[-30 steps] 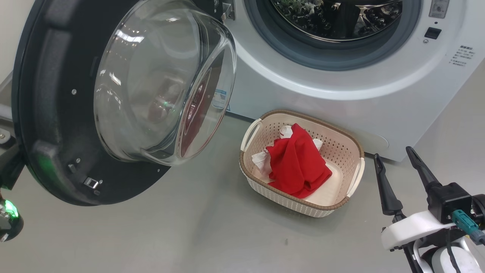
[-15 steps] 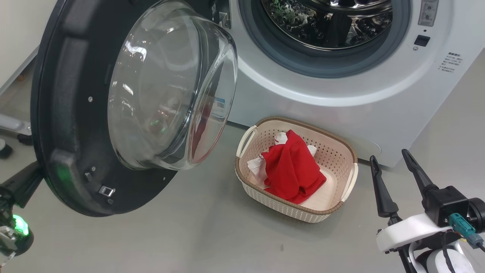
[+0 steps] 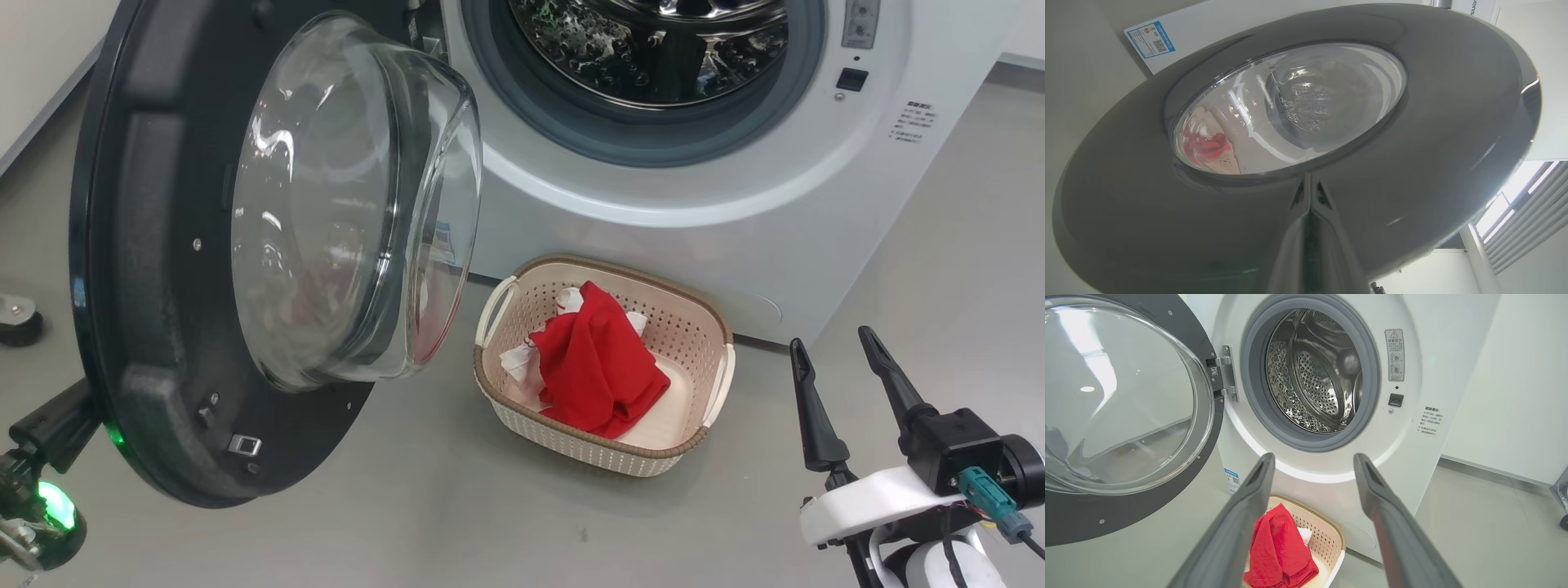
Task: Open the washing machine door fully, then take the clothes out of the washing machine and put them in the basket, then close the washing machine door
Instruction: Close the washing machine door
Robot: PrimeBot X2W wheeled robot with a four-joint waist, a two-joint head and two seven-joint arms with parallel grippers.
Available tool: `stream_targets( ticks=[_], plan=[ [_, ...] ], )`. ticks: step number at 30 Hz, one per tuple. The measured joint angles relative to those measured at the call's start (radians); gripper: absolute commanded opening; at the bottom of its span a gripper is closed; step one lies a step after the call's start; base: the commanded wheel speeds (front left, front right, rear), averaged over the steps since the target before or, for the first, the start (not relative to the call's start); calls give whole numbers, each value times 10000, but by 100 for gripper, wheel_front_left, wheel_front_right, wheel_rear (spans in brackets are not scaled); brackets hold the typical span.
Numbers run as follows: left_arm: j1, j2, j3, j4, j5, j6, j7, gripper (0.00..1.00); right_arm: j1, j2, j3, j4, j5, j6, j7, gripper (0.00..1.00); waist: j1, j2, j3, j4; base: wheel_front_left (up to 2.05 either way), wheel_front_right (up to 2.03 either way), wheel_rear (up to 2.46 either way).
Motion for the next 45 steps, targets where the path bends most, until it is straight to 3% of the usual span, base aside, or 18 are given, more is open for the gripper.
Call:
stream_targets(
  ticks=[16,45],
  plan=[
    [1350,-867,48,-1837,-403,-81,176,0,-13,288,102,73,31,-73,-422,100,0,0,-26,-1405,0,0,0],
    [1298,-1402,-477,-3287,182,29,-71,0,-277,539,134,174,178,-88,-788,100,0,0,632,-3617,0,0,0]
  ],
)
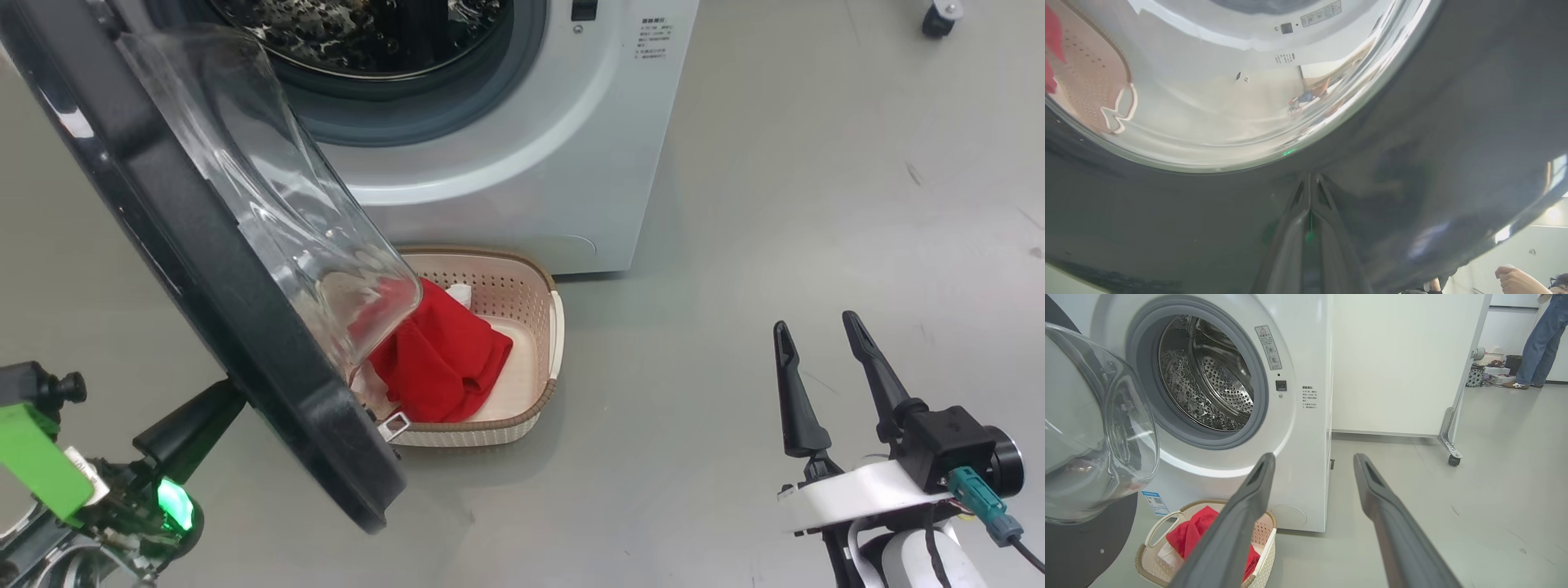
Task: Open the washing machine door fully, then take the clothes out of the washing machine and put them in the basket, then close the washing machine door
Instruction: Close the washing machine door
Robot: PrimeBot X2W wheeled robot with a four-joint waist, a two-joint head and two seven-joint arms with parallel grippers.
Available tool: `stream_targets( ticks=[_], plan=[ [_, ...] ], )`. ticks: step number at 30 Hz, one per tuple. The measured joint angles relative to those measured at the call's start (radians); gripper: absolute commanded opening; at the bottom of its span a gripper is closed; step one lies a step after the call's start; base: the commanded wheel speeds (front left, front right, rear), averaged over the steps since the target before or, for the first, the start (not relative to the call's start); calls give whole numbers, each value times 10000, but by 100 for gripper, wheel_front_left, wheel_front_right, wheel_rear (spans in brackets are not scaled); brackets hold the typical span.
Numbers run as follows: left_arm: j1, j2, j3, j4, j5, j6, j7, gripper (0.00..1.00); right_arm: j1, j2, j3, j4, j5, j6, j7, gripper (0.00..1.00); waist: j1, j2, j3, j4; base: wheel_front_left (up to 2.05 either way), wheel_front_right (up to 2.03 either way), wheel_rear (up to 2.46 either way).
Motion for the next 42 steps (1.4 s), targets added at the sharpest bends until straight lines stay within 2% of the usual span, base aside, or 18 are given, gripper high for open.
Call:
stream_targets(
  ticks=[10,15,26,42],
  plan=[
    [-1405,-261,-577,-56,403,259,-244,0,-373,46,-58,-81,71,-71,-134,100,0,0,789,-584,0,0,0],
    [-2204,-606,-777,40,683,376,-493,0,-587,65,-48,-115,73,-63,-163,100,0,0,1214,-814,0,0,0],
    [-3973,-1001,-815,734,869,596,-1131,0,-1126,140,-12,-136,107,31,-263,100,1,0,2125,-1358,0,0,0],
    [-6047,-1026,-610,2159,1854,600,-1975,0,-1586,334,104,192,268,109,-428,100,1,0,2912,-2589,0,0,0]
  ],
)
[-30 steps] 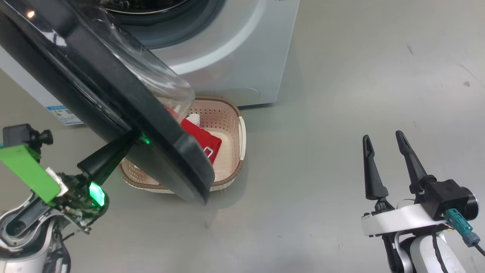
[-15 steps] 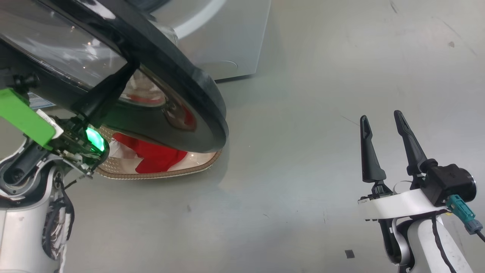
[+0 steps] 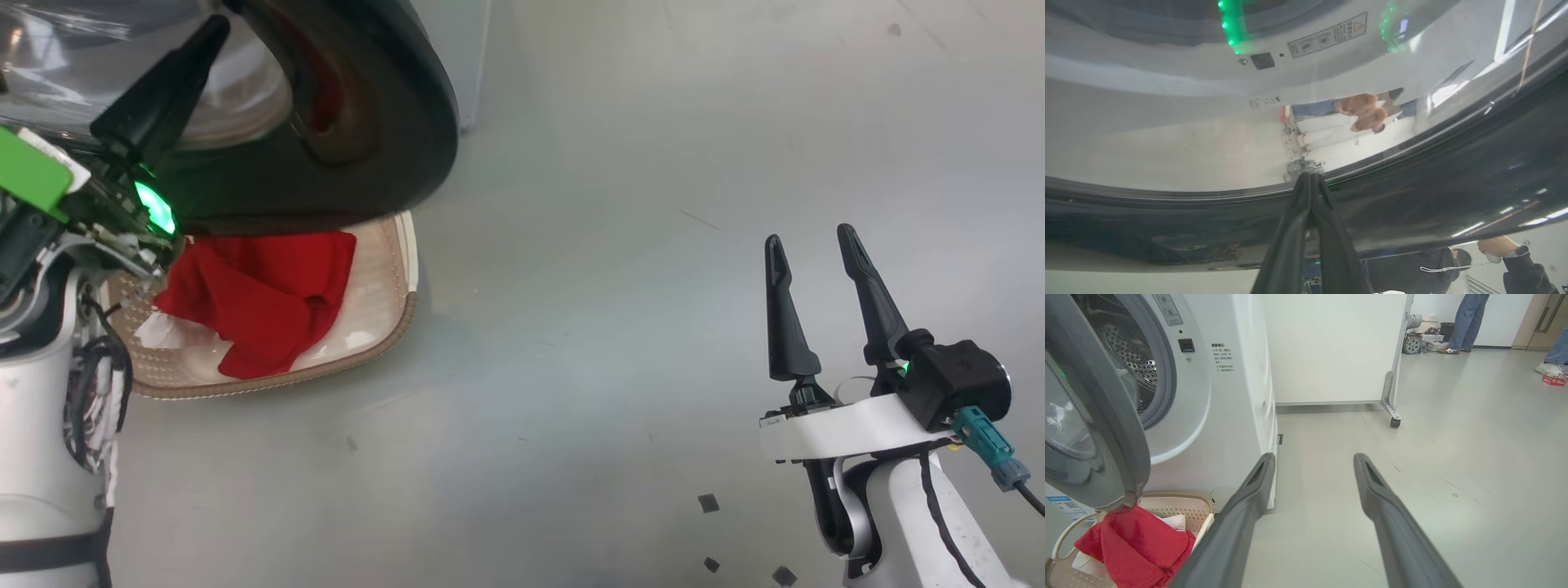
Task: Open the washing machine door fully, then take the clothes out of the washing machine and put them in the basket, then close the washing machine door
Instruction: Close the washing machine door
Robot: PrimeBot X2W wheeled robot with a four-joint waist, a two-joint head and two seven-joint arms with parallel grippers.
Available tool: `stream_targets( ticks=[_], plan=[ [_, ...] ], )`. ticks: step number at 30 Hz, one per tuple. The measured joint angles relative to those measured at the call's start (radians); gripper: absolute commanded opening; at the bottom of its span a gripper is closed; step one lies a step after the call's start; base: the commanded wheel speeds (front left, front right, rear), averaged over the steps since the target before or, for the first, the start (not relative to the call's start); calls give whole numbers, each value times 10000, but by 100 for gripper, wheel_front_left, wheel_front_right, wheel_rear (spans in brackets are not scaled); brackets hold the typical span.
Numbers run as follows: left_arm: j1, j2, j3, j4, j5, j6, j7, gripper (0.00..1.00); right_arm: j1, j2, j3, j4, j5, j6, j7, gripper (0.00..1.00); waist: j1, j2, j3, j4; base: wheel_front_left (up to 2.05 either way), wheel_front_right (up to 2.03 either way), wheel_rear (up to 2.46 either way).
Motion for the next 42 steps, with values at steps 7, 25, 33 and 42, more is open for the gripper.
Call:
stream_targets(
  ticks=[7,25,33,42],
  plan=[
    [-630,-23,104,546,167,-102,-364,0,-51,54,-2,146,94,10,-79,100,0,0,240,-385,0,0,0],
    [-1512,-617,33,2023,598,-579,-926,0,-278,111,-251,347,138,8,-88,100,-1,0,339,-528,0,0,0],
    [-751,-965,188,2165,-6,-711,-612,0,-280,102,-389,431,136,-2,-171,100,-1,0,142,-47,0,0,0],
    [952,-1122,1390,880,-508,-713,-654,0,-269,38,-533,575,113,-4,-171,100,-1,0,-376,681,0,0,0]
  ],
)
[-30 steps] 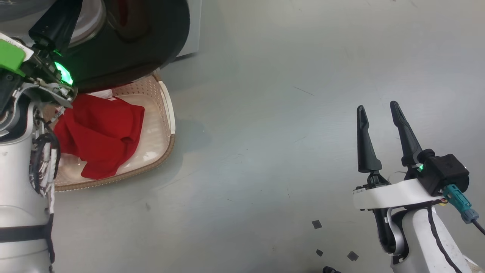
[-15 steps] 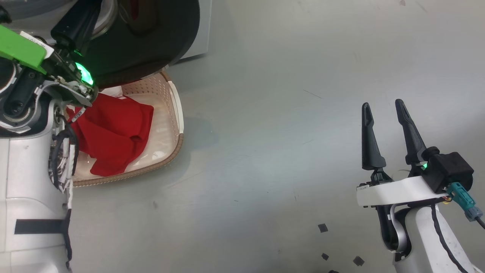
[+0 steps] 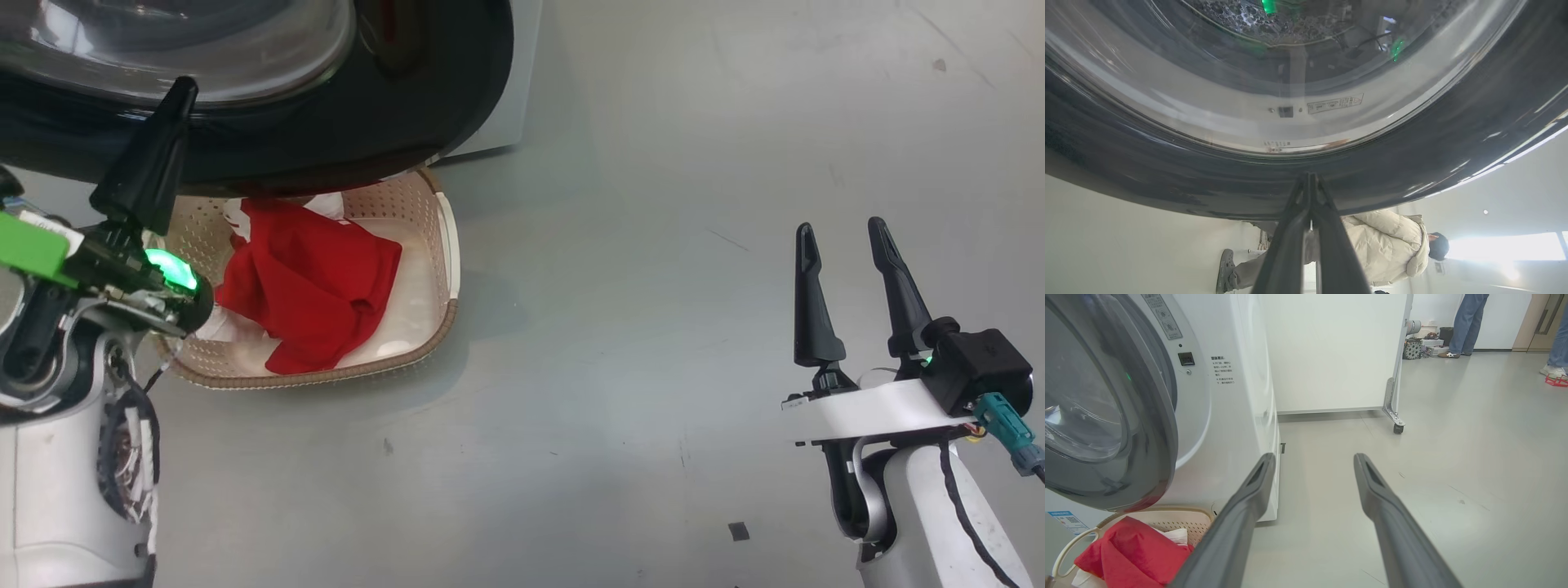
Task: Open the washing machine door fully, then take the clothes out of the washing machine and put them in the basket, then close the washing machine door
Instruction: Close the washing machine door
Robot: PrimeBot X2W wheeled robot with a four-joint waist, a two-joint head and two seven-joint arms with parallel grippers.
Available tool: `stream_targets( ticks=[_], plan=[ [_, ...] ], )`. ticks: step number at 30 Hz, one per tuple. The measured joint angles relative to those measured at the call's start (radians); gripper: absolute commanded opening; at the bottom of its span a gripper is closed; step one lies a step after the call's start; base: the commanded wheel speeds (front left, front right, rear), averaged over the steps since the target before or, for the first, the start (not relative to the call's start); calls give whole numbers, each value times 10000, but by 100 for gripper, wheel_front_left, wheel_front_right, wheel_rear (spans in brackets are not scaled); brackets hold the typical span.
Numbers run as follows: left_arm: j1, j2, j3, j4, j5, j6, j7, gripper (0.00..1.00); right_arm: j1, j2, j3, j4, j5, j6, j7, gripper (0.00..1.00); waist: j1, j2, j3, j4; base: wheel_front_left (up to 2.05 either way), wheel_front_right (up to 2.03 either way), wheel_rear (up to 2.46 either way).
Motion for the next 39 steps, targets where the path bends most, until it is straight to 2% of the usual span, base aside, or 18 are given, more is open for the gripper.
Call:
stream_targets(
  ticks=[6,8,9,10,11,16,21,25,33,39],
  plan=[
    [1399,-203,535,-750,-82,0,-132,0,156,-102,-150,56,-33,-4,0,100,0,0,-369,455,0,0,0],
    [1794,-276,625,-974,-82,0,-132,29,219,-153,-161,98,-46,-4,0,100,0,0,-492,608,0,0,0],
    [1984,-299,669,-1085,-82,0,-132,54,260,-171,-159,127,-50,-4,0,100,0,0,-560,675,0,0,0],
    [2175,-309,696,-1200,-61,0,-132,95,303,-180,-161,159,-58,-4,0,100,0,0,-632,738,0,0,0],
    [2373,-311,709,-1308,-44,0,-132,100,335,-194,-163,194,-58,-4,0,100,0,0,-709,799,0,0,0],
    [3262,-382,945,-1722,176,0,-405,100,512,-267,-207,326,-96,-4,0,100,0,0,-1128,1071,0,0,0],
    [4054,-376,1164,-2100,1586,0,-1156,100,723,-316,-232,426,-146,-2,0,100,0,0,-1592,1324,0,0,0],
    [4567,-211,1095,-2546,3434,0,-1937,100,953,-372,-276,520,-146,-2,0,100,0,0,-1966,1535,0,0,0],
    [5542,1409,-240,-3565,8207,-4,-3544,100,1375,-522,-305,633,-186,-4,0,100,-1,0,-2730,1928,0,0,0],
    [6373,1653,-709,-3296,10644,-10,-5007,100,1600,-610,-224,644,-322,-2,4,100,0,0,-3215,2146,0,0,0]
  ],
)
